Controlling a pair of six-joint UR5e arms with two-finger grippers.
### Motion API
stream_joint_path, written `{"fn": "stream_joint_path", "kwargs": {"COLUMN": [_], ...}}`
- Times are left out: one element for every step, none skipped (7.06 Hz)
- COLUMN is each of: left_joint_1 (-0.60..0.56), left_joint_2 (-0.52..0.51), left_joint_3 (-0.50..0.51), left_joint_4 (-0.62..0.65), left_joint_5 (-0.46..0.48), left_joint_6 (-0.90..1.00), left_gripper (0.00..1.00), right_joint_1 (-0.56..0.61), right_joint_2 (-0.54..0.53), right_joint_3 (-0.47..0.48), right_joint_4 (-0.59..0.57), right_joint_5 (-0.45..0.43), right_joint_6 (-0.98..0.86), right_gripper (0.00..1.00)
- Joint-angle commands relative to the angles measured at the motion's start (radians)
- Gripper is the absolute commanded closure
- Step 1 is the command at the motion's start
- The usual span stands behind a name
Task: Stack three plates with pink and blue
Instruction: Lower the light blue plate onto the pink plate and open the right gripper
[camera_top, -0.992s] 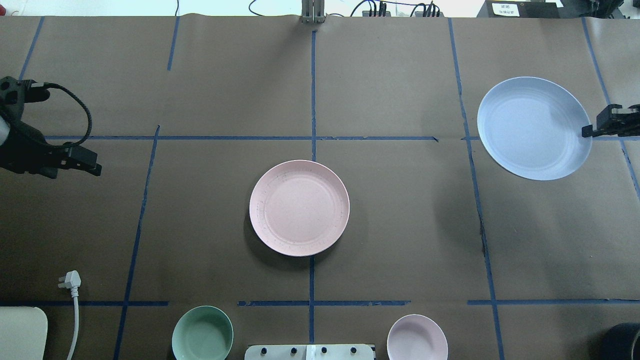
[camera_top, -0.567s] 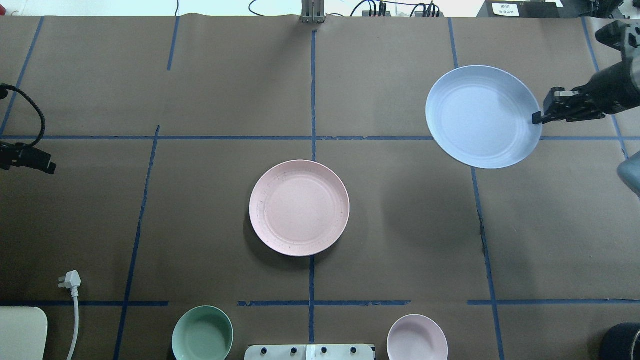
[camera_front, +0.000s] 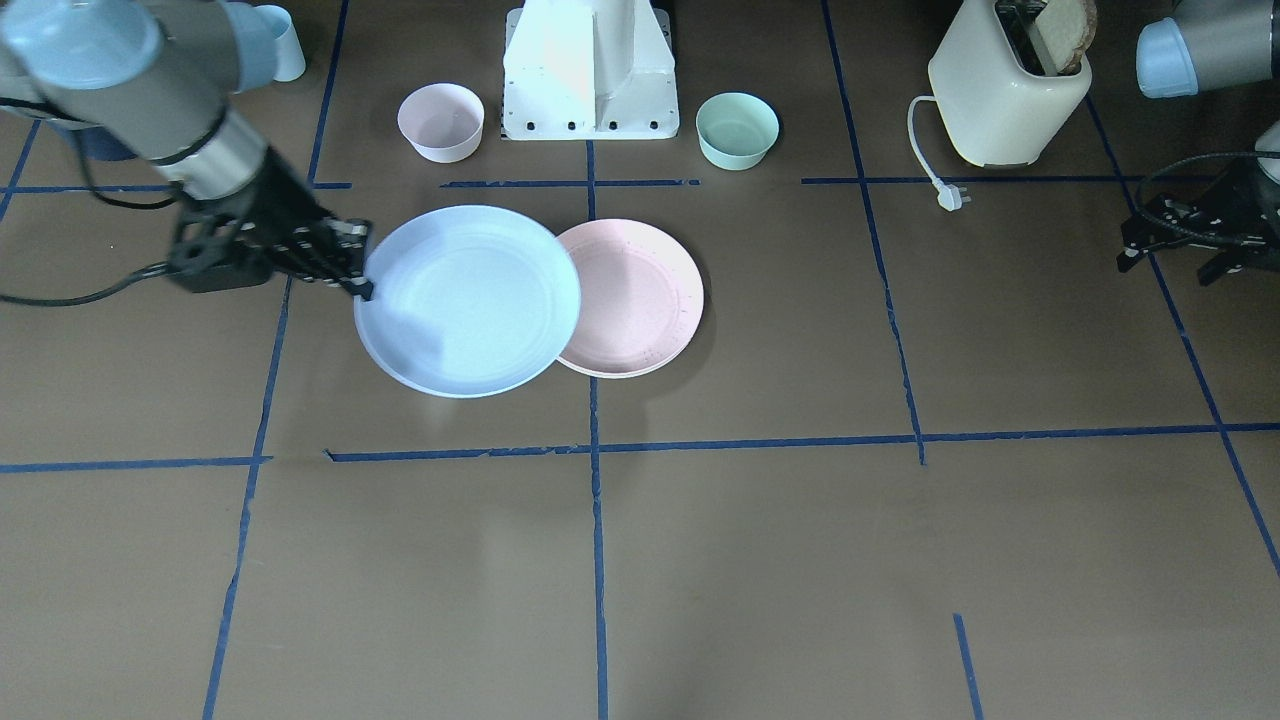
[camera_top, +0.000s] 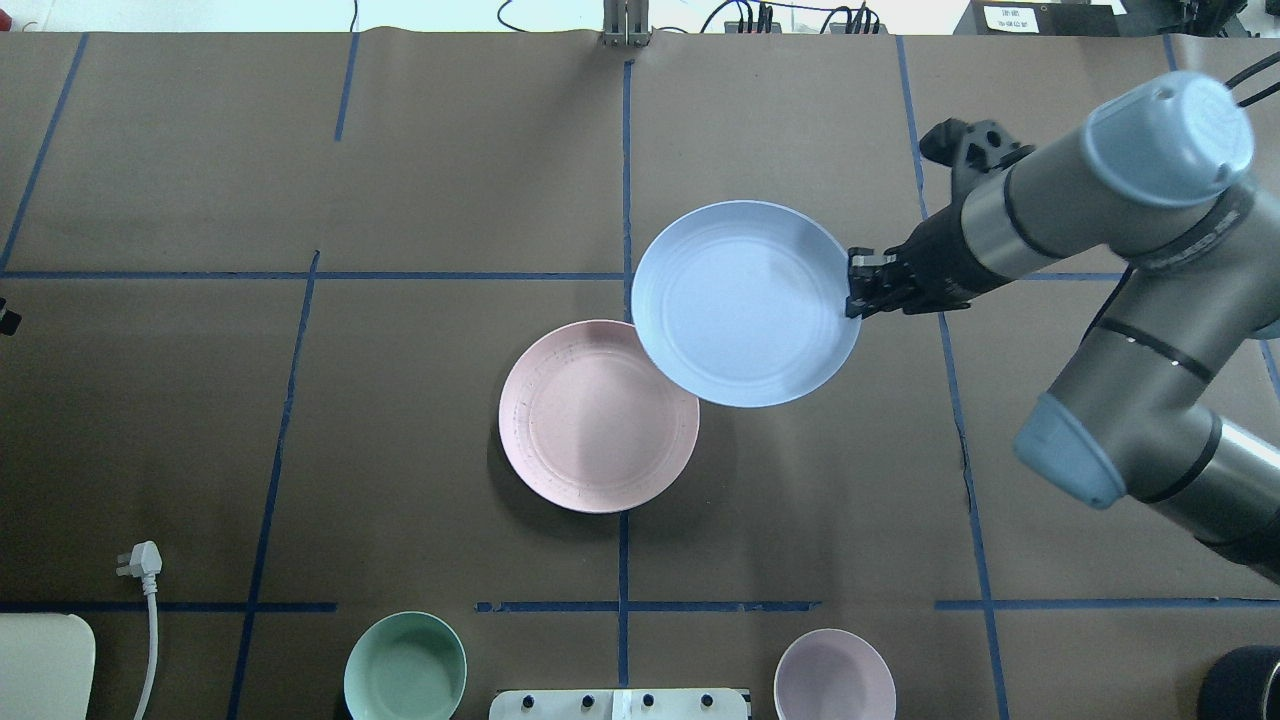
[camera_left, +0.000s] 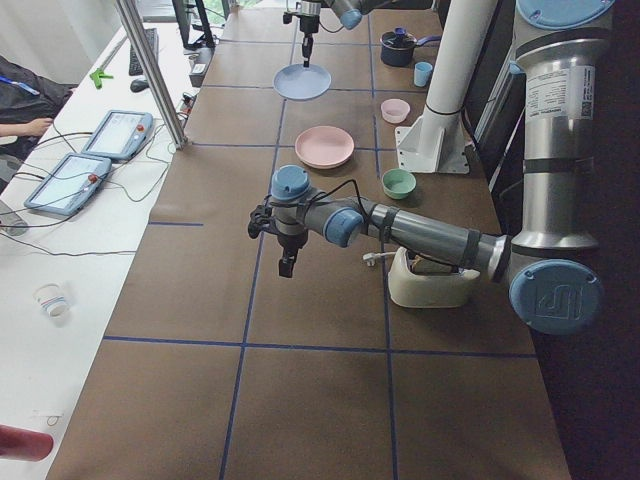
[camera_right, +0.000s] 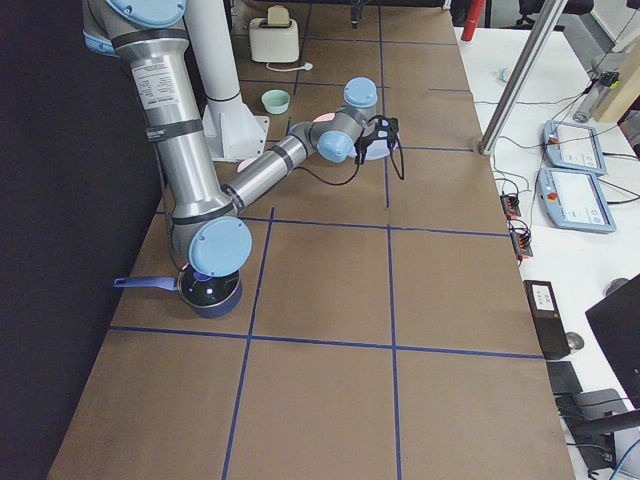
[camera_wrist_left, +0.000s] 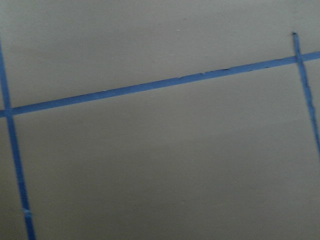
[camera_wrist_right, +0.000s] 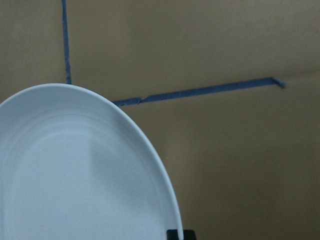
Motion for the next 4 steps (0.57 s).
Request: {"fn": "stream_joint_path", "kwargs": {"left_joint_1": [-0.035,-0.076,-0.098,-0.101], "left_joint_2": [0.001,0.024,0.026,0.029], "left_joint_3": [0.013,0.035,0.05,0.052], "left_joint_4": [-0.001,0.0,0.0,0.0], "left_joint_5": [-0.001,-0.004,-0.004,-0.004], "left_joint_6": [0.028,0.109,0.142,0.143], "left_gripper": [0.0,0.0,0.0,0.0], "right_joint_1": [-0.171,-0.22,-0.229,-0.236], "right_joint_2": [0.032,0.087,0.151,0.153], "right_joint_3": [-0.006,-0.05,-0.091,-0.092], "right_joint_4": [-0.003,-0.017,-0.039,-0.052], "right_joint_5": [-0.15,-0.208,-0.224,-0.225], "right_joint_6": [0.051,0.063,0.064,0.064], "right_gripper": [1.0,0.99,0.99,0.98]}}
